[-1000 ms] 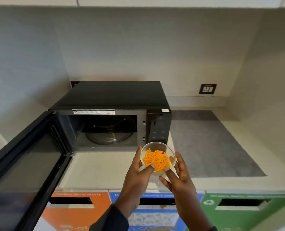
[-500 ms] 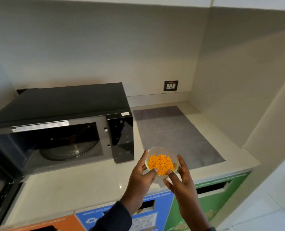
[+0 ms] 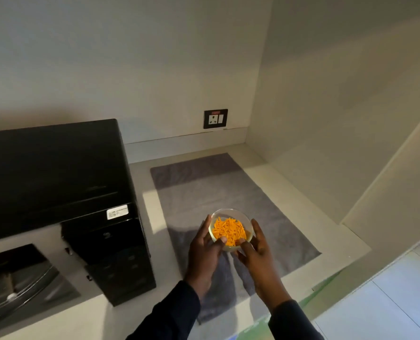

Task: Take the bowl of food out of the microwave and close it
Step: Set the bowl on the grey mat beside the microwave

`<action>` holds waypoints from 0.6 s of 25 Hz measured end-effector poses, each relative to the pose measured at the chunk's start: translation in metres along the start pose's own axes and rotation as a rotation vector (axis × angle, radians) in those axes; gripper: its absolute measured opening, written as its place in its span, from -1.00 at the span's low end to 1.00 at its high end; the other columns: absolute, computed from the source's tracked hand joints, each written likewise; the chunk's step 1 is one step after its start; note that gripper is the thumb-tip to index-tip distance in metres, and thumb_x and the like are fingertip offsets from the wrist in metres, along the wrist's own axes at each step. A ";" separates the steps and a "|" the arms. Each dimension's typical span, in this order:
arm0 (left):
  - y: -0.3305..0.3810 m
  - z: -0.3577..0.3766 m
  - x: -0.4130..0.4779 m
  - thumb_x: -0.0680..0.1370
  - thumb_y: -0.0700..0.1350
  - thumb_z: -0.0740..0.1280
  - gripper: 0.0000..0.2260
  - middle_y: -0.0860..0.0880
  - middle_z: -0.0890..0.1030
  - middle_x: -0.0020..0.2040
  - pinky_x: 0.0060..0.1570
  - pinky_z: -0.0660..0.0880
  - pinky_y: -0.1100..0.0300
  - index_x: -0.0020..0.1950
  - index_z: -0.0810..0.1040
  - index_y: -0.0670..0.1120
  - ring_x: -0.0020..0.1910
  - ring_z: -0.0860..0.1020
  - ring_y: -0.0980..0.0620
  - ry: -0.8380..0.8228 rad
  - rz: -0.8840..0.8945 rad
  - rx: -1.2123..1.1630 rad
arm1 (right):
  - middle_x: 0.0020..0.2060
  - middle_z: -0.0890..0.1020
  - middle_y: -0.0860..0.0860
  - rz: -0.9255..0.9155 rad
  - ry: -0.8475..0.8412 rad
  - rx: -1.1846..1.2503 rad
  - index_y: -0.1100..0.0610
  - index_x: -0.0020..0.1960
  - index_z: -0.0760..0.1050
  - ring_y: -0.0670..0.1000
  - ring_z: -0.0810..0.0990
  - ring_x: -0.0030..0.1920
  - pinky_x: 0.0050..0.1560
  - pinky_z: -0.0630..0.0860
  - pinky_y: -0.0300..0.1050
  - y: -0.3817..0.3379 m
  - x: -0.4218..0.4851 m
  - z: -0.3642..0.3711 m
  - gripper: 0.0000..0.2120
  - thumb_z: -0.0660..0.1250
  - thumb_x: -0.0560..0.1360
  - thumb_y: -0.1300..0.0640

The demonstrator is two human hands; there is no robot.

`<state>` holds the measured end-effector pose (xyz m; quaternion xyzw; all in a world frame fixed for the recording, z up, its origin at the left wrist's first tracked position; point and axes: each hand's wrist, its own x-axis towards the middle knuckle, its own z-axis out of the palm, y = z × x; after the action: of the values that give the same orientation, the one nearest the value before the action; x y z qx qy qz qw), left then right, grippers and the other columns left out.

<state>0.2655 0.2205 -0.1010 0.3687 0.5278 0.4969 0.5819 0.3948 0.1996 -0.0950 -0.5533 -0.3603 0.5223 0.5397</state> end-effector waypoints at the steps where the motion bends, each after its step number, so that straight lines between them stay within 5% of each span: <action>1: -0.001 0.003 0.014 0.57 -0.32 0.40 -0.41 -0.04 0.56 0.42 0.37 0.51 -0.10 0.55 0.41 0.07 0.36 0.54 -0.02 0.014 0.009 0.005 | 0.08 0.63 -0.10 -0.003 0.005 -0.013 -0.01 0.57 0.21 -0.14 0.73 -0.05 -0.08 0.67 -0.23 0.000 0.014 0.002 -0.42 0.24 0.63 0.33; 6: -0.004 0.017 0.066 0.57 -0.32 0.40 -0.42 -0.07 0.56 0.43 0.41 0.46 -0.08 0.56 0.41 0.00 0.38 0.53 -0.02 0.102 0.042 0.012 | 0.02 0.66 -0.16 -0.032 0.045 -0.086 -0.17 0.49 0.29 -0.17 0.69 -0.08 0.08 0.63 -0.14 -0.002 0.065 0.012 -0.47 0.22 0.64 0.29; 12: -0.006 0.027 0.097 0.58 -0.18 0.41 -0.47 -0.04 0.54 0.46 0.41 0.46 -0.04 0.55 0.42 0.01 0.42 0.50 -0.03 0.217 0.082 0.199 | 0.17 0.60 -0.03 0.033 0.101 -0.148 -0.06 0.60 0.17 -0.18 0.67 -0.08 -0.11 0.61 -0.31 0.003 0.098 0.021 -0.40 0.24 0.63 0.25; 15: -0.008 0.025 0.106 0.61 -0.15 0.39 -0.48 -0.06 0.51 0.48 0.41 0.46 -0.01 0.57 0.39 0.00 0.44 0.48 -0.05 0.209 0.072 0.266 | 0.33 0.58 0.07 0.038 0.114 -0.212 -0.04 0.61 0.14 -0.12 0.65 0.12 0.18 0.58 -0.17 0.006 0.103 0.023 -0.39 0.28 0.63 0.19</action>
<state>0.2865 0.3235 -0.1302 0.4074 0.6330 0.4787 0.4518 0.3914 0.3029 -0.1168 -0.6429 -0.3718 0.4589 0.4878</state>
